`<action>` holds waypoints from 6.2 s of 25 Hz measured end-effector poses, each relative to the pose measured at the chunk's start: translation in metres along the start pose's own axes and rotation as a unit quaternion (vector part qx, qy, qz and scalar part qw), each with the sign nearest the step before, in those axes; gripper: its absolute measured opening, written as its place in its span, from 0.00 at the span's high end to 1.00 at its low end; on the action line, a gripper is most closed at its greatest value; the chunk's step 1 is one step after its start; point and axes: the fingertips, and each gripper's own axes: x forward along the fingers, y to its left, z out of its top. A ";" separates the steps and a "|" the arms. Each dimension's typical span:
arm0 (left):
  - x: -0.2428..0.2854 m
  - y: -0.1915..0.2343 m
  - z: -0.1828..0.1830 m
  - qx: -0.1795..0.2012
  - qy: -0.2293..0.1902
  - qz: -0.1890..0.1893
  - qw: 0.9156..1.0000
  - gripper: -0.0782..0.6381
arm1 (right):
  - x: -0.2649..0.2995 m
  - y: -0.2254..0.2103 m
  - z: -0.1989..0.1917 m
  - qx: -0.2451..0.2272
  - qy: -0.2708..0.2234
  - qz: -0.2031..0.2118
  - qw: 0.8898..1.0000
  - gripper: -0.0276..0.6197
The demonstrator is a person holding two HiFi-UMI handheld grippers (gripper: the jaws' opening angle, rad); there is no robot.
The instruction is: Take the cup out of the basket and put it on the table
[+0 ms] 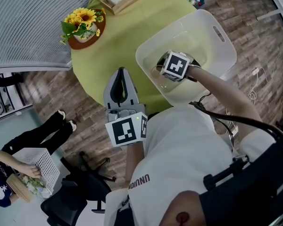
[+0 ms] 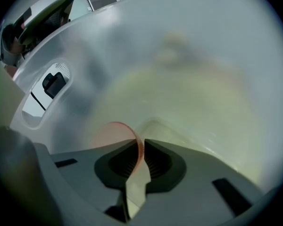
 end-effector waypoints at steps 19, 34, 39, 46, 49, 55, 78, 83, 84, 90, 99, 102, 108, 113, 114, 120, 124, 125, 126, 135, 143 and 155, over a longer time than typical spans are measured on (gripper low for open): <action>-0.001 -0.004 0.001 0.003 -0.004 -0.004 1.000 0.88 | -0.034 -0.004 0.013 0.009 -0.042 -0.019 0.999 0.90; 0.002 -0.008 0.002 0.007 -0.004 -0.011 1.000 0.88 | -0.061 -0.007 0.017 0.036 -0.091 -0.032 0.995 0.90; 0.003 -0.011 0.002 0.011 -0.003 -0.014 1.000 0.88 | -0.071 -0.008 0.019 0.041 -0.110 -0.038 0.992 0.90; 0.003 -0.013 0.002 0.015 -0.002 -0.017 1.000 0.88 | -0.082 -0.008 0.018 0.036 -0.130 -0.051 0.990 0.90; 0.003 -0.014 0.002 0.016 -0.003 -0.018 1.000 0.88 | -0.086 -0.007 0.019 0.039 -0.140 -0.055 0.988 0.90; 0.004 -0.017 0.003 0.017 -0.004 -0.023 1.000 0.88 | -0.097 -0.008 0.023 0.035 -0.158 -0.065 0.985 0.90; 0.004 -0.017 0.003 0.016 -0.006 -0.020 1.000 0.87 | -0.131 -0.005 0.036 0.057 -0.223 -0.081 0.970 0.90; 0.004 -0.017 0.003 0.017 -0.004 -0.021 1.000 0.88 | -0.141 -0.006 0.037 0.062 -0.238 -0.088 0.965 0.90; 0.005 -0.017 0.003 0.017 -0.004 -0.021 1.000 0.88 | -0.143 -0.006 0.038 0.063 -0.241 -0.089 0.964 0.90; 0.006 -0.017 0.004 0.017 -0.006 -0.024 1.000 0.88 | -0.152 -0.004 0.041 0.075 -0.266 -0.085 0.957 0.90; 0.005 -0.016 0.003 0.016 -0.005 -0.024 1.000 0.88 | -0.163 -0.003 0.046 0.085 -0.290 -0.082 0.950 0.90; 0.006 -0.016 0.003 0.016 -0.006 -0.024 1.000 0.88 | -0.166 -0.003 0.047 0.086 -0.296 -0.084 0.948 0.90; 0.006 -0.016 0.003 0.016 -0.007 -0.023 1.000 0.88 | -0.173 -0.002 0.050 0.091 -0.312 -0.081 0.942 0.90; 0.006 -0.015 0.003 0.015 -0.007 -0.023 1.000 0.88 | -0.179 -0.003 0.052 0.090 -0.322 -0.085 0.939 0.90; 0.006 -0.015 0.003 0.015 -0.007 -0.023 1.000 0.88 | -0.180 -0.003 0.053 0.090 -0.324 -0.085 0.938 0.90; 0.006 -0.015 0.003 0.015 -0.007 -0.023 1.000 0.88 | -0.189 -0.002 0.059 0.093 -0.344 -0.082 0.931 0.90; 0.006 -0.015 0.003 0.015 -0.007 -0.023 1.000 0.88 | -0.195 -0.002 0.061 0.094 -0.354 -0.082 0.927 0.90; 0.006 -0.015 0.003 0.015 -0.007 -0.023 1.000 0.88 | -0.197 -0.001 0.061 0.094 -0.357 -0.082 0.926 0.90; 0.005 -0.016 0.003 0.015 -0.008 -0.023 1.000 0.87 | -0.198 -0.001 0.062 0.095 -0.359 -0.082 0.925 0.90; 0.004 -0.017 0.004 0.016 -0.009 -0.023 1.000 0.88 | -0.210 0.003 0.066 0.091 -0.380 -0.081 0.917 0.90; 0.004 -0.016 0.004 0.015 -0.009 -0.023 1.000 0.88 | -0.218 0.004 0.072 0.093 -0.400 -0.077 0.908 0.90; 0.005 -0.016 0.002 0.016 -0.010 -0.025 1.000 0.88 | -0.228 0.006 0.078 0.089 -0.420 -0.070 0.900 0.90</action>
